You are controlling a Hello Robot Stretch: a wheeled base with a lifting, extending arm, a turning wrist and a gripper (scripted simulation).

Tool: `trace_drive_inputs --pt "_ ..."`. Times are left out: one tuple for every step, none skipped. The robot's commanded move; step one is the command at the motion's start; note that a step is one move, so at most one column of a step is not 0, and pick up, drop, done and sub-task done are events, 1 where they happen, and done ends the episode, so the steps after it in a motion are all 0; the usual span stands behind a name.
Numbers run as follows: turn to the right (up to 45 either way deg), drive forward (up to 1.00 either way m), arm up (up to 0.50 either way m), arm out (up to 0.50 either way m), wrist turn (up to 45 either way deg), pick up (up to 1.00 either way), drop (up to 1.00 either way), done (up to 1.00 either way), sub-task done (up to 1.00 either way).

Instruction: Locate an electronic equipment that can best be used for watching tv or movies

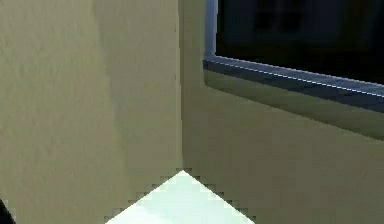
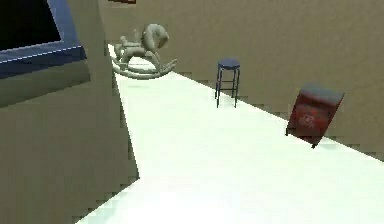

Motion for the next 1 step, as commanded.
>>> trace_drive_inputs --pt "-24.0 0.00 0.00 0.00 0.0 0.00 0.00 0.00 0.00"
